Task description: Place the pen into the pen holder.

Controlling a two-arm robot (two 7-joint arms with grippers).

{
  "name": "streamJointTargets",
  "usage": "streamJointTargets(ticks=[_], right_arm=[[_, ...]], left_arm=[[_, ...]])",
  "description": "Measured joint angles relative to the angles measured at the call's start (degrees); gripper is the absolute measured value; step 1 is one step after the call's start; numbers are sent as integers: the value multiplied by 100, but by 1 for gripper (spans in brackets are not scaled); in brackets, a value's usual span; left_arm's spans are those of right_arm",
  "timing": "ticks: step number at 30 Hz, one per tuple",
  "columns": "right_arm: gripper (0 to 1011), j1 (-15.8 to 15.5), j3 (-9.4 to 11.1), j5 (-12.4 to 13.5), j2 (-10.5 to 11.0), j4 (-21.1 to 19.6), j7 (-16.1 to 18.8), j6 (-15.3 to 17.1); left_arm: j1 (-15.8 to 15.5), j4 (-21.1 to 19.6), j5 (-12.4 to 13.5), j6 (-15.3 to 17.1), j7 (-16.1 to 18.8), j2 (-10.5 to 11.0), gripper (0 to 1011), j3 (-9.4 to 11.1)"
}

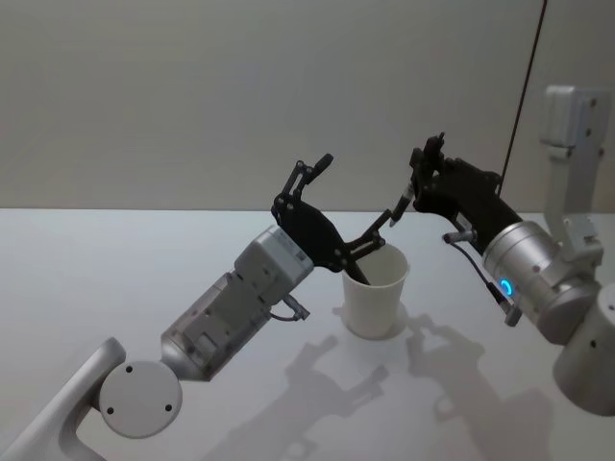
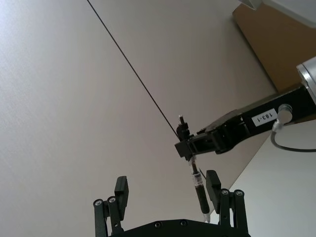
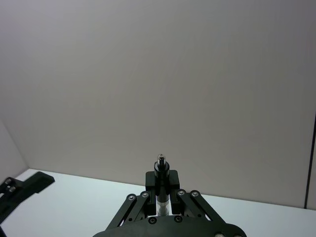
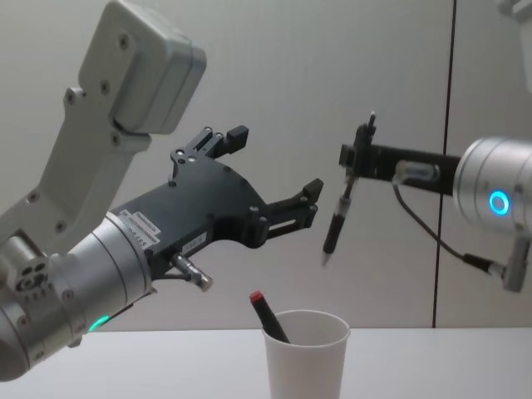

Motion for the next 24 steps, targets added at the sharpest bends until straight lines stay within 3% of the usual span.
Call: streamJointTargets(ticks=[8,24], right_arm=[[146,16,-48,-268,-32,196,-38,19],[148,82,-82,-338,-109,584,143,-199]], left_arm=[[0,0,0,0,0,0,1000,0],[0,0,0,0,0,0,1000,0]])
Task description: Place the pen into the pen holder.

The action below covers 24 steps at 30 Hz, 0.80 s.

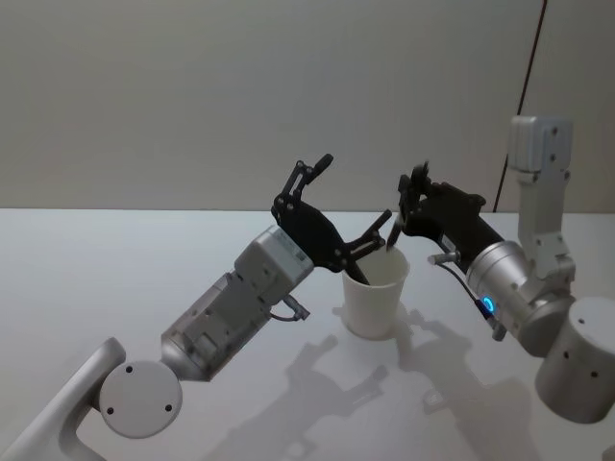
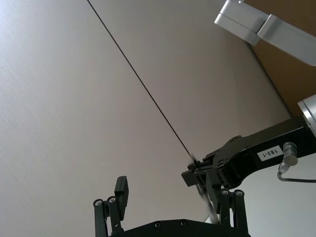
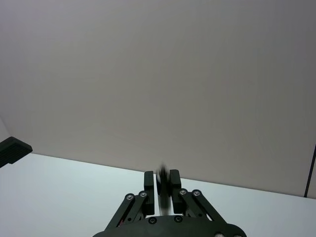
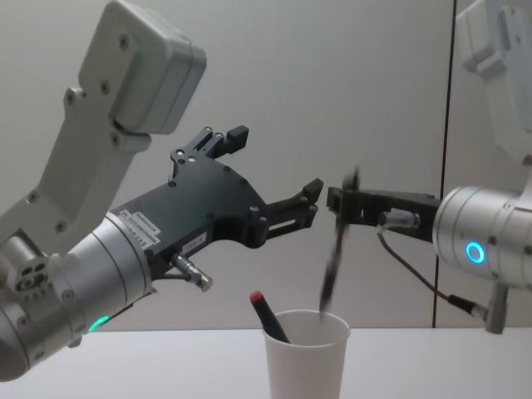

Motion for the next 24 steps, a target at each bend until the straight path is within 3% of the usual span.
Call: streamJointTargets(ticks=[10,21,24], right_arm=[[430,36,-20,-42,-48,195,72,-124],[806,45,-19,-48,-67,279,92,-208],[863,45,-15,-47,-69,289,94,-222]], left_arm=[[0,0,0,0,0,0,1000,0],[0,0,0,0,0,0,999,0],[0,0,0,0,0,0,1000,0]])
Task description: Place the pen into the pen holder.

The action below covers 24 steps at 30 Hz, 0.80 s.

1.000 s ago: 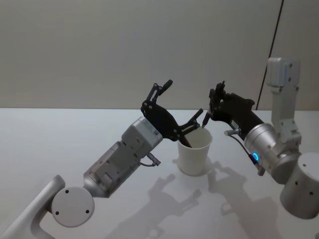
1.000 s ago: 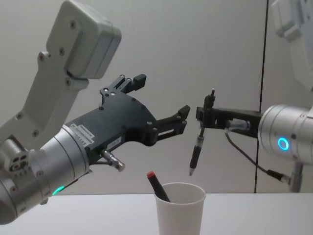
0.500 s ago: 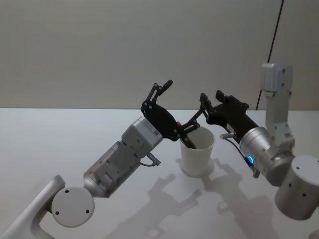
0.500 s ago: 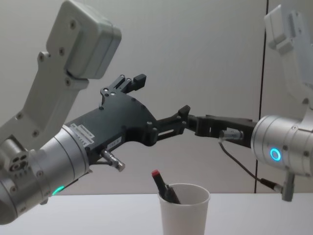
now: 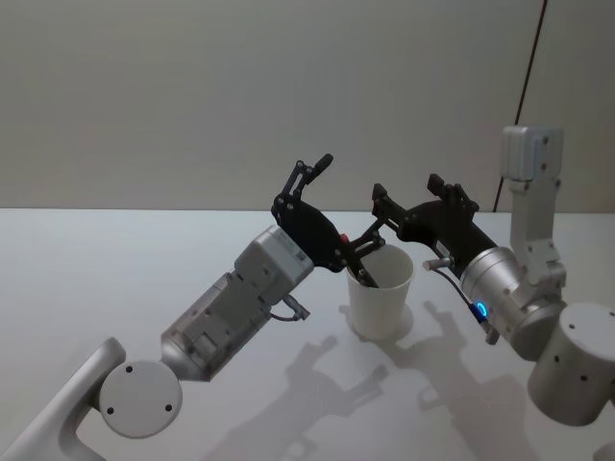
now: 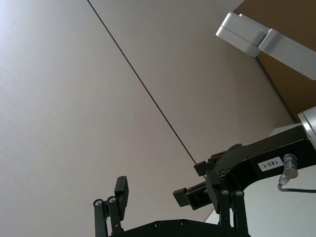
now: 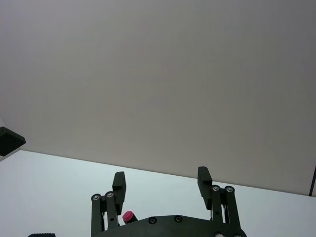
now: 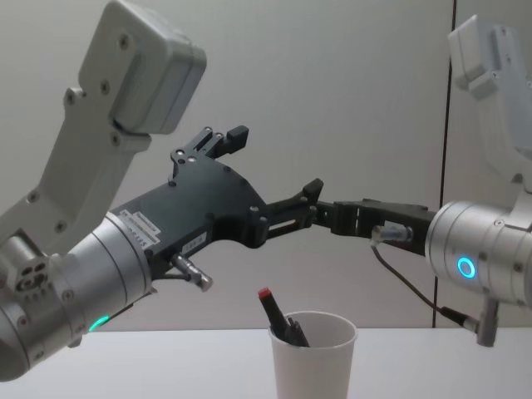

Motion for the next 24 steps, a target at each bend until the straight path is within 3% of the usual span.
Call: streamJointTargets(ticks=[5,24], right_arm=[[1000,0,7,6,-3,17,2,-20],[1001,2,22,21,-12,47,2,-50]], left_arm=[[0,0,0,0,0,0,1000,0],[0,0,0,0,0,0,999,0]])
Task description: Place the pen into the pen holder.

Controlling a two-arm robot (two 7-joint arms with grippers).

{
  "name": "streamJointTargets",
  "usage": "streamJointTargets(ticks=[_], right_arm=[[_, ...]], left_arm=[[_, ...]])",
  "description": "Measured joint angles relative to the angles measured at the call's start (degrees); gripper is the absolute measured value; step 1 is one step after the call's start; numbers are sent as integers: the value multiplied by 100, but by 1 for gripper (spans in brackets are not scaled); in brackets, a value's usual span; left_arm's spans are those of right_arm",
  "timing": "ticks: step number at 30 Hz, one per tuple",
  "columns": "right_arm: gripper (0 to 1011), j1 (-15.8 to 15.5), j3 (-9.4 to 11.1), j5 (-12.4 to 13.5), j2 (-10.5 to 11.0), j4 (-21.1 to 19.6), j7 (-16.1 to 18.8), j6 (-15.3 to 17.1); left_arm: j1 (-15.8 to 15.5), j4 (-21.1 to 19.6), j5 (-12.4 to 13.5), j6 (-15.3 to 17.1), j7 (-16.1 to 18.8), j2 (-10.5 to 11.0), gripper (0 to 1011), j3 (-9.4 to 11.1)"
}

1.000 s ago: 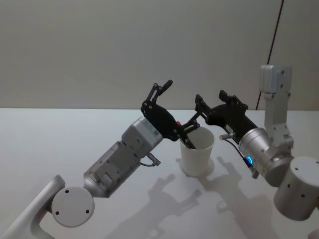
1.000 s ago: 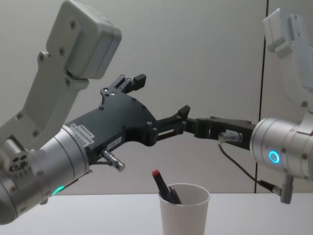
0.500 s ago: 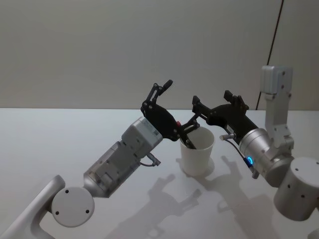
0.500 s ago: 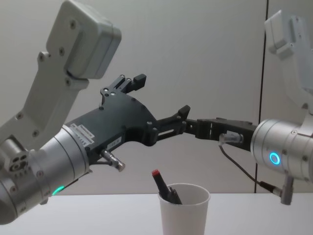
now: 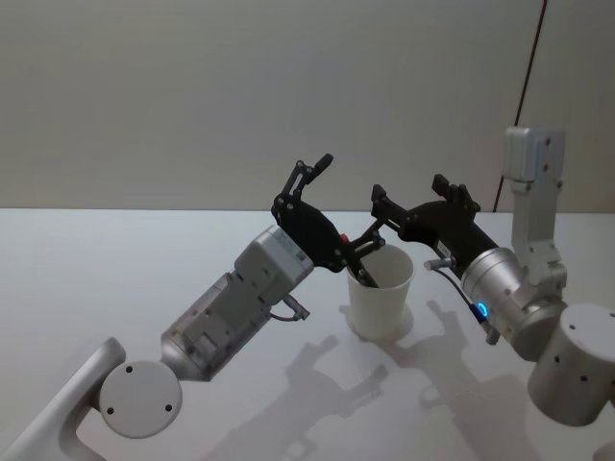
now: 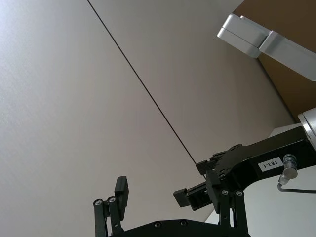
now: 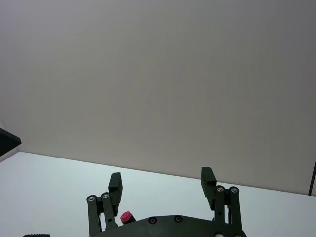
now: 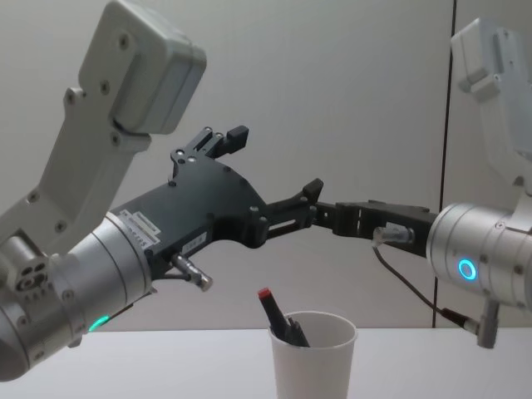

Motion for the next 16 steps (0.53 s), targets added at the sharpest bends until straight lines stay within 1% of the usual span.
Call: streamJointTargets(ticks=[16], right_arm=[[1002,0,1,4,0,7,-1,-7]], left_arm=[[0,0,0,0,0,0,1000,0]])
